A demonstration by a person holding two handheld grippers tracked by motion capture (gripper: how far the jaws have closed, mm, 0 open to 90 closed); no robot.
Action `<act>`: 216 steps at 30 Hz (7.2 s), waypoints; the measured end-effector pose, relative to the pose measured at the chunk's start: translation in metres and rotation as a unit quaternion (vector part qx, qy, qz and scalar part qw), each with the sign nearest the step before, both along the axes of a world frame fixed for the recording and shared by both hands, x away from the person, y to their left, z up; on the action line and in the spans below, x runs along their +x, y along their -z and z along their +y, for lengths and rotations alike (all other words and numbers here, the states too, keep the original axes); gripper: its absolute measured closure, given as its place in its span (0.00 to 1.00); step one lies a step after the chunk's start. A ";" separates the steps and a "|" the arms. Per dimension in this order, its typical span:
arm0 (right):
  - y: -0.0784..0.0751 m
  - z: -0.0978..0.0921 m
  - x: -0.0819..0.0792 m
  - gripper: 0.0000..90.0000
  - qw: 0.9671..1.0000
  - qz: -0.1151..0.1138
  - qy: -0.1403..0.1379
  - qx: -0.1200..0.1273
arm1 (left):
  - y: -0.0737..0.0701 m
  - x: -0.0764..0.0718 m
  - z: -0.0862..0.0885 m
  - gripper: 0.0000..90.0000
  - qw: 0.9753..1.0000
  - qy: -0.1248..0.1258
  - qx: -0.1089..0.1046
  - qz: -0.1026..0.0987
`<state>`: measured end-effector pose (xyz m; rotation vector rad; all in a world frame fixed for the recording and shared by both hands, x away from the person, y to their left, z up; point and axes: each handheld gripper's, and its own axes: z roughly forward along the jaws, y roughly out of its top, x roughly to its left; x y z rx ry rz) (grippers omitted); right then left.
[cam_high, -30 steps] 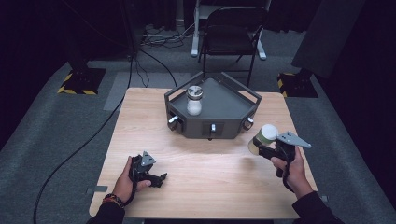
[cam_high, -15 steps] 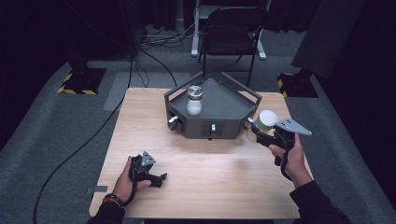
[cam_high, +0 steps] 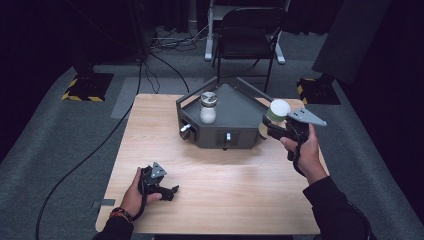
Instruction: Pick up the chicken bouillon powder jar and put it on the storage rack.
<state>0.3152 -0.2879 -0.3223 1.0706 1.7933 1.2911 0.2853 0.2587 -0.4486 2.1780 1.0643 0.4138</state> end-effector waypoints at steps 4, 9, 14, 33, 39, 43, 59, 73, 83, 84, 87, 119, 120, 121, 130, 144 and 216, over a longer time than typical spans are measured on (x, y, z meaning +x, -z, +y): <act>-0.006 0.010 0.009 0.36 1.000 -0.003 0.001 -0.003 | 0.000 0.000 0.000 0.00 1.000 0.000 0.000 0.000; -0.011 0.020 0.020 0.36 1.000 -0.005 -0.002 -0.006 | 0.000 0.000 0.000 0.00 1.000 0.000 0.000 0.000; -0.013 0.029 0.028 0.36 1.000 -0.005 -0.002 -0.005 | 0.000 0.000 0.000 0.00 1.000 0.000 0.000 0.000; -0.005 0.056 0.058 0.37 1.000 0.001 0.008 -0.007 | 0.000 -0.001 0.000 0.00 1.000 -0.001 0.000 0.000; -0.001 0.063 0.066 0.37 1.000 0.008 0.018 -0.007 | 0.000 -0.001 0.000 0.00 1.000 -0.001 0.000 0.000; 0.002 0.066 0.071 0.37 1.000 0.015 0.023 -0.010 | 0.000 -0.001 0.000 0.00 1.000 -0.001 -0.001 0.000; 0.016 0.077 0.075 0.37 0.999 0.025 0.024 -0.021 | 0.000 -0.001 0.001 0.00 1.000 0.001 -0.001 -0.001; 0.021 0.072 0.073 0.31 1.000 0.013 0.017 -0.005 | 0.000 0.000 0.001 0.00 1.000 0.002 0.000 -0.001; 0.022 0.077 0.064 0.09 0.999 -0.008 0.023 -0.042 | 0.000 0.000 0.001 0.00 1.000 0.002 0.000 -0.001; 0.022 0.077 0.063 0.09 0.999 -0.009 0.023 -0.043 | 0.000 -0.001 0.001 0.00 1.000 0.002 0.000 -0.001; 0.022 0.076 0.060 0.07 0.998 -0.018 0.021 -0.053 | 0.000 -0.001 0.001 0.00 1.000 0.002 0.000 -0.001; 0.055 0.055 0.007 0.06 0.988 -0.087 -0.017 -0.127 | 0.000 0.000 0.001 0.00 1.000 0.002 0.000 -0.001; 0.056 0.054 0.005 0.06 0.988 -0.088 -0.018 -0.129 | 0.000 -0.001 0.001 0.00 1.000 0.002 0.000 -0.001; 0.058 0.054 0.003 0.06 0.987 -0.090 -0.020 -0.132 | 0.000 -0.001 0.001 0.00 1.000 0.002 -0.001 -0.001; 0.071 0.049 -0.010 0.06 0.984 -0.092 -0.040 -0.146 | 0.000 -0.001 0.001 0.00 1.000 0.002 0.000 -0.001; 0.091 0.040 -0.030 0.06 0.982 -0.084 -0.063 -0.158 | 0.000 -0.001 0.001 0.00 1.000 0.001 0.000 -0.001; 0.143 -0.020 -0.059 0.04 0.971 0.024 -0.065 -0.228 | 0.000 -0.001 0.001 0.00 1.000 0.001 0.000 -0.001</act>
